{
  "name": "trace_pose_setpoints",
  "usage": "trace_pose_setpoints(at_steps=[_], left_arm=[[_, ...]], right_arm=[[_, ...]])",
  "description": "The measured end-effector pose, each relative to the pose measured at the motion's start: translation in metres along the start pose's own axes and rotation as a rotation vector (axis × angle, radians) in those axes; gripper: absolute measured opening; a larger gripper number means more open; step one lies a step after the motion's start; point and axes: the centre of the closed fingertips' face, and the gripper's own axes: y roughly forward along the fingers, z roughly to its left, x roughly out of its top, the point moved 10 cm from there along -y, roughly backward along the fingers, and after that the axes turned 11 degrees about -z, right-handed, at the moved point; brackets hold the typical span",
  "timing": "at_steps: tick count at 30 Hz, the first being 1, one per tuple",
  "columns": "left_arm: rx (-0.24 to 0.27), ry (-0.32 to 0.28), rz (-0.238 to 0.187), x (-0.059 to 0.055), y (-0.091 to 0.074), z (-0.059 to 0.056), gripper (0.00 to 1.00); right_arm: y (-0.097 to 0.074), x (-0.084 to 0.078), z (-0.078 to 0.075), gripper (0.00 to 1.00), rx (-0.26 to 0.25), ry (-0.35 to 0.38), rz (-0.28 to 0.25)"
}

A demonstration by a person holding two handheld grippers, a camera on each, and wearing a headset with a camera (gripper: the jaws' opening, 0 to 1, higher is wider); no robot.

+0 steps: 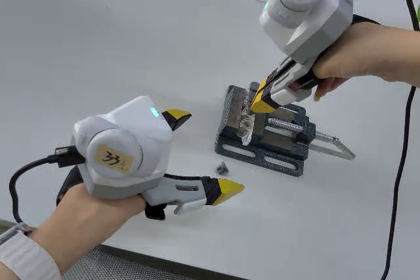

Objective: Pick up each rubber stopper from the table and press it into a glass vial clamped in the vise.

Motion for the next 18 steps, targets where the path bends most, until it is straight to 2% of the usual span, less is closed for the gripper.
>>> trace_pose_setpoints(at_steps=[3, 4, 6, 7, 10, 14, 18], left_arm=[[0.000, -0.003, 0.001, -0.0003, 0.0004, -0.0007, 0.80], [0.000, -0.003, 0.001, -0.0004, 0.0005, -0.0007, 0.80], [0.000, -0.001, 0.002, -0.0005, 0.0006, -0.0007, 0.80], [0.001, -0.003, 0.001, -0.0003, 0.0008, -0.0009, 0.80], [-0.004, -0.002, 0.004, -0.0012, 0.0014, -0.0011, 0.80], [-0.002, -0.006, -0.001, -0.0015, 0.0015, -0.0003, 0.80], [-0.004, -0.008, 0.000, -0.0020, 0.0021, -0.0004, 0.80]], right_arm=[[0.0008, 0.0007, -0.0005, 0.00, 0.003, 0.013, 0.012], [0.0006, 0.0014, 0.0000, 0.00, 0.009, -0.036, 0.023], [0.0022, 0.0030, 0.0018, 0.00, -0.006, -0.006, 0.036], [0.0025, 0.0040, 0.0008, 0.00, -0.003, -0.037, 0.048], [0.0039, 0.0048, -0.0024, 0.00, -0.006, -0.017, 0.053], [0.0037, 0.0037, -0.0022, 0.00, -0.009, -0.018, 0.051], [0.0061, 0.0068, 0.0001, 0.00, -0.019, -0.028, 0.070]])
